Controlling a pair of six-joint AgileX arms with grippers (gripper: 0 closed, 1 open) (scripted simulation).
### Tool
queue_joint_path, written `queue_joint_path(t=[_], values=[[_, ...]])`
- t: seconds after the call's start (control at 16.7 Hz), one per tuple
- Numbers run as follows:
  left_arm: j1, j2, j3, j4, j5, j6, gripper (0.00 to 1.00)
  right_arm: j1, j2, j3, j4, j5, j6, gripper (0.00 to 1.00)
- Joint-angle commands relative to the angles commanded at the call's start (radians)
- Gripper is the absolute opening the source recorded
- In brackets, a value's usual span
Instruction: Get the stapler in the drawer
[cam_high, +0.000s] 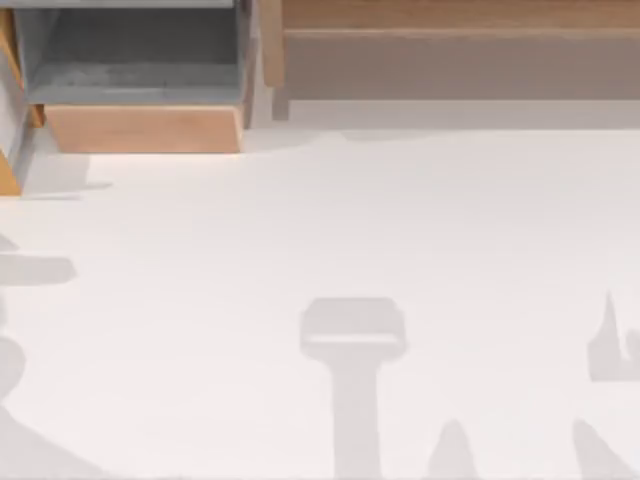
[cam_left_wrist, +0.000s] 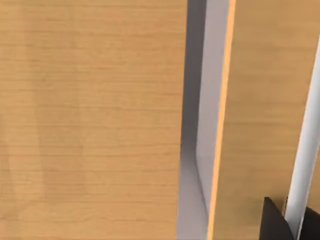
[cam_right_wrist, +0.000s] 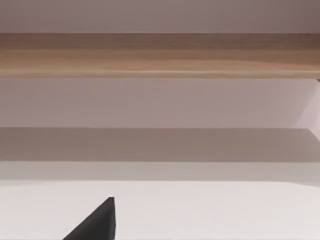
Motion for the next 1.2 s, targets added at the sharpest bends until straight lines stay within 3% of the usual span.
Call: queue_joint_path(t=[0.3, 0.72, 1.2], values=[[-0.051, 0.062, 0.140, -0.078, -0.052, -0.003, 0.00, 0.000, 0.000, 0.000, 0.000, 0.000, 0.000, 1.00], [-0.057, 0.075, 0.167, -0.095, -0.058, -0.004, 0.00, 0.000, 0.000, 0.000, 0.000, 0.000, 0.000, 1.00], [-0.114, 0.186, 0.409, -0.222, -0.117, -0.007, 0.00, 0.000, 0.000, 0.000, 0.000, 0.000, 0.000, 1.00]])
